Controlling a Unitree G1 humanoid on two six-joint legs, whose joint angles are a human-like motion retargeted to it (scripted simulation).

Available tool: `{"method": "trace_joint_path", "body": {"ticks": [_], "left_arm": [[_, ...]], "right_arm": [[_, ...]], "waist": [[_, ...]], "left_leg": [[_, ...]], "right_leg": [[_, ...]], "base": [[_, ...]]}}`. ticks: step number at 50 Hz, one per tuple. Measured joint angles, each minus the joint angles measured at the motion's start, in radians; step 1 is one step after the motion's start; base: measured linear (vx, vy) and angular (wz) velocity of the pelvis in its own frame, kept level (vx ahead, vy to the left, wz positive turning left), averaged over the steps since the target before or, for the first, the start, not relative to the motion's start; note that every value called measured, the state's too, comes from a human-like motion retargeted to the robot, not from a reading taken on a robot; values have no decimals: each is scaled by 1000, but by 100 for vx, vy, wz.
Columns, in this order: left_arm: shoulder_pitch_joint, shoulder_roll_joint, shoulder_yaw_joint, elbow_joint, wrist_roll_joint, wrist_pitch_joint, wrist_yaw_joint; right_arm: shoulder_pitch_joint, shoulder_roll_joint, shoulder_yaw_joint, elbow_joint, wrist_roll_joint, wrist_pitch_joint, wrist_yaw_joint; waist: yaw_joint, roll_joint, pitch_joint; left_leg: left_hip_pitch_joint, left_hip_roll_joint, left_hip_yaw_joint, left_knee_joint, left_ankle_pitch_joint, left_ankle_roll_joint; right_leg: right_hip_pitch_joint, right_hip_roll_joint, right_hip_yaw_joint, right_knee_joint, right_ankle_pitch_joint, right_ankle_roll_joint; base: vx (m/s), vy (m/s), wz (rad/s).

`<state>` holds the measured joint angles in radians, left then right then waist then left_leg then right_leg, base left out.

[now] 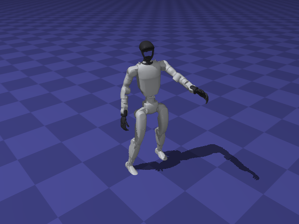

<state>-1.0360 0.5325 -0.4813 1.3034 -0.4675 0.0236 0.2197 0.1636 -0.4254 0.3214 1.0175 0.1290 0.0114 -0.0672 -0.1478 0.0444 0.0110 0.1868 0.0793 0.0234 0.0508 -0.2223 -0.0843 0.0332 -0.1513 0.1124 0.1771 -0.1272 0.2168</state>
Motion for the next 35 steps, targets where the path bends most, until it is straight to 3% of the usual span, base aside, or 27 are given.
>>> {"method": "trace_joint_path", "body": {"ticks": [35], "left_arm": [[-26, -62, 24, 19, -28, -8, 90]], "right_arm": [[-15, -19, 4, -48, 7, -10, -32]], "waist": [[-9, -52, 5]], "left_leg": [[-8, -4, -10, -7, 10, 2]], "right_leg": [[-6, -4, -6, -1, 8, -2]], "base": [[0, 0, 0]]}}
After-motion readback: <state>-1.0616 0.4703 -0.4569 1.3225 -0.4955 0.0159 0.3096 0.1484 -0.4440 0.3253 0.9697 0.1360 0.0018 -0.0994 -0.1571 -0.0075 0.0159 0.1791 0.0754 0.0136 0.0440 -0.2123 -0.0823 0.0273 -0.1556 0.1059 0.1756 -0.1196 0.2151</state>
